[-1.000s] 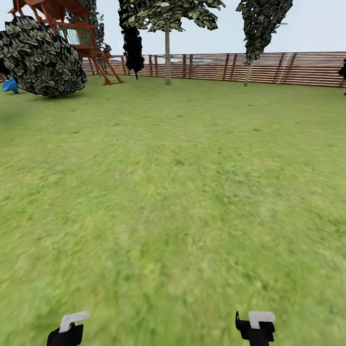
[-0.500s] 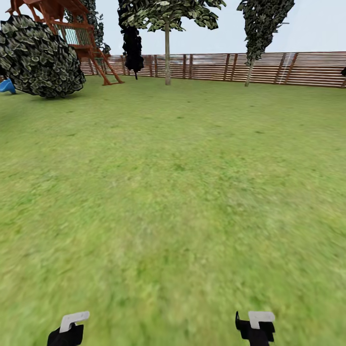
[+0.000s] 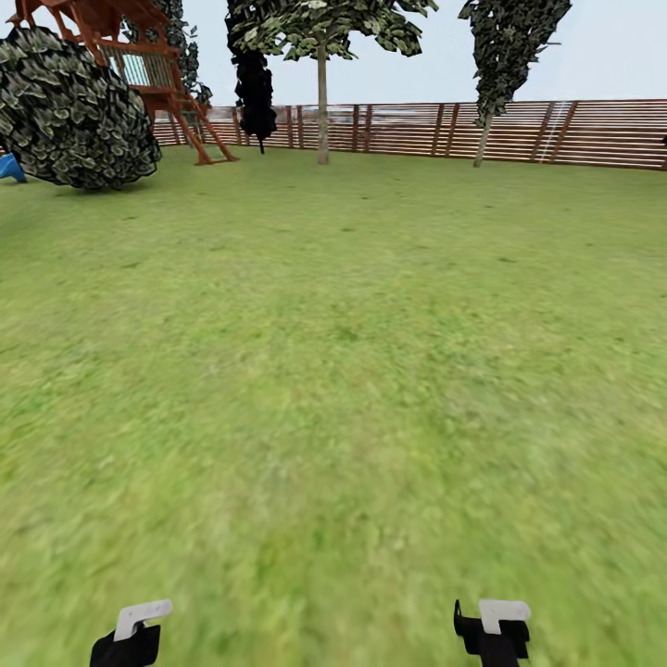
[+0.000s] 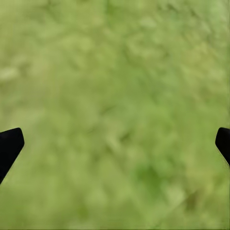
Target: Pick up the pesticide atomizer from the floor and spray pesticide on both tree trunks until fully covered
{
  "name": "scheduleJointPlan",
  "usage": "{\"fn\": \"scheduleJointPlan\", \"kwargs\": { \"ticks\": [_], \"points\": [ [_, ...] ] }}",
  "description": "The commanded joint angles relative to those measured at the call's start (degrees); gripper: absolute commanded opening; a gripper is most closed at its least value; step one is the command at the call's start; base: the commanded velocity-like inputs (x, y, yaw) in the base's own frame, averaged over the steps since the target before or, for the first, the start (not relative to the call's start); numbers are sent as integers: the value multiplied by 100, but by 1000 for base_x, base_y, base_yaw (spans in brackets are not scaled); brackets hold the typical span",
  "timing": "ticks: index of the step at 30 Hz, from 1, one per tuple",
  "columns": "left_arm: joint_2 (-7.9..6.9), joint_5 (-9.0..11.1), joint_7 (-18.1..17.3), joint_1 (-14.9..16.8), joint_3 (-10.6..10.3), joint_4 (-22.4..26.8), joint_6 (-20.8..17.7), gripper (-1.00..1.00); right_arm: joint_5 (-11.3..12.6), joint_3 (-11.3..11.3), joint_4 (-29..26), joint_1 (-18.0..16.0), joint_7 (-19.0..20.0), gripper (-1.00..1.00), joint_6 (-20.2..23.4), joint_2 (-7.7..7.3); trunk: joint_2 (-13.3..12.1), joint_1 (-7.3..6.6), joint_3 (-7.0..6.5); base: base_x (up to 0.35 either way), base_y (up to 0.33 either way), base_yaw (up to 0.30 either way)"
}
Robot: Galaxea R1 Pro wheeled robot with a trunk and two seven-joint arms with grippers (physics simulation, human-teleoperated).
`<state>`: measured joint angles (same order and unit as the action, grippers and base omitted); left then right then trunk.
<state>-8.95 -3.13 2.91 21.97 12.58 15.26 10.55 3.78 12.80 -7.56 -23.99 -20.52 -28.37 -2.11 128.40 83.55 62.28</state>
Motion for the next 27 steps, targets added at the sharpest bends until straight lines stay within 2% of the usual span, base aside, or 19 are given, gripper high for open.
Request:
{"fn": "scheduleJointPlan", "kwargs": {
  "ticks": [1,27],
  "points": [
    [1,-2,0,0,0,2,0,-100,-2,0,0,0,-1,100,-1,0,0,0,0,339,0,0],
    [-10,-3,7,0,6,3,9,-100,-8,-5,0,0,4,100,7,-12,0,0,0,339,0,0]
  ]
}}
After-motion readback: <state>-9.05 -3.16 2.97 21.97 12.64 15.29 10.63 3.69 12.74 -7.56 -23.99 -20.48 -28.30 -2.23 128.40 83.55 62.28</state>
